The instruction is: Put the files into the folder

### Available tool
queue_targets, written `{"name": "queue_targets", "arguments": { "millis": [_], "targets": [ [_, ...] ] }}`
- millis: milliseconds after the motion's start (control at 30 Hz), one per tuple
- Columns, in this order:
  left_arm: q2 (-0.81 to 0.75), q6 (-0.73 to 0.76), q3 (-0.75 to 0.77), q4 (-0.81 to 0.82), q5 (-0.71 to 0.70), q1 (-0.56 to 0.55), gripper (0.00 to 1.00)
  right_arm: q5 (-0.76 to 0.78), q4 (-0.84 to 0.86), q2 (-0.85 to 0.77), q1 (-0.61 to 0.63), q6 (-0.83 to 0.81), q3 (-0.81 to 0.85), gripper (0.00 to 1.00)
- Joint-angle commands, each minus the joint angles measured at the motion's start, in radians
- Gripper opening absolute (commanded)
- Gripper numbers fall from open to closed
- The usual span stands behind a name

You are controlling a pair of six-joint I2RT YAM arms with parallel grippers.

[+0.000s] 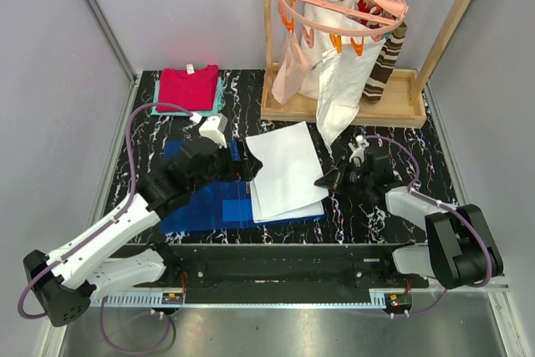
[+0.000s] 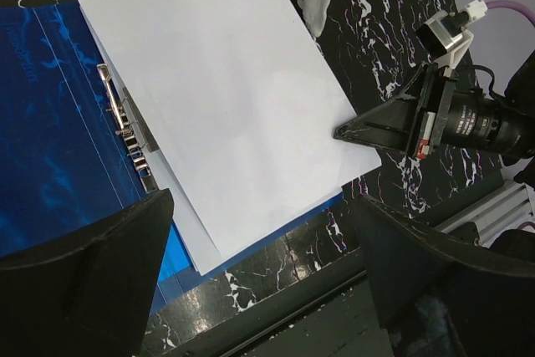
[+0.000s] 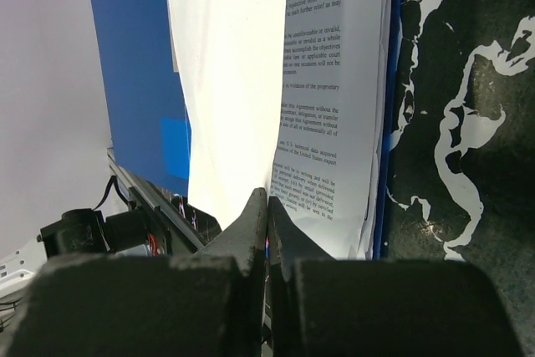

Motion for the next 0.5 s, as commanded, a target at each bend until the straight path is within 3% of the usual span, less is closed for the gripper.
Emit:
{"name": "queue_targets", "arguments": {
  "millis": [0,467],
  "targets": [
    [-0.014,-0.007,-0.012,0.053,0.018,0.004,0.92,0.026,0.028,-0.038,-0.004,-0.016,0.003,0.0],
    [-0.002,-0.003,-0.012,0.053,0.032,0.006,0.92,0.046,-0.024,-0.064,-0.013,-0.058,-0.016,0.0]
  ]
}}
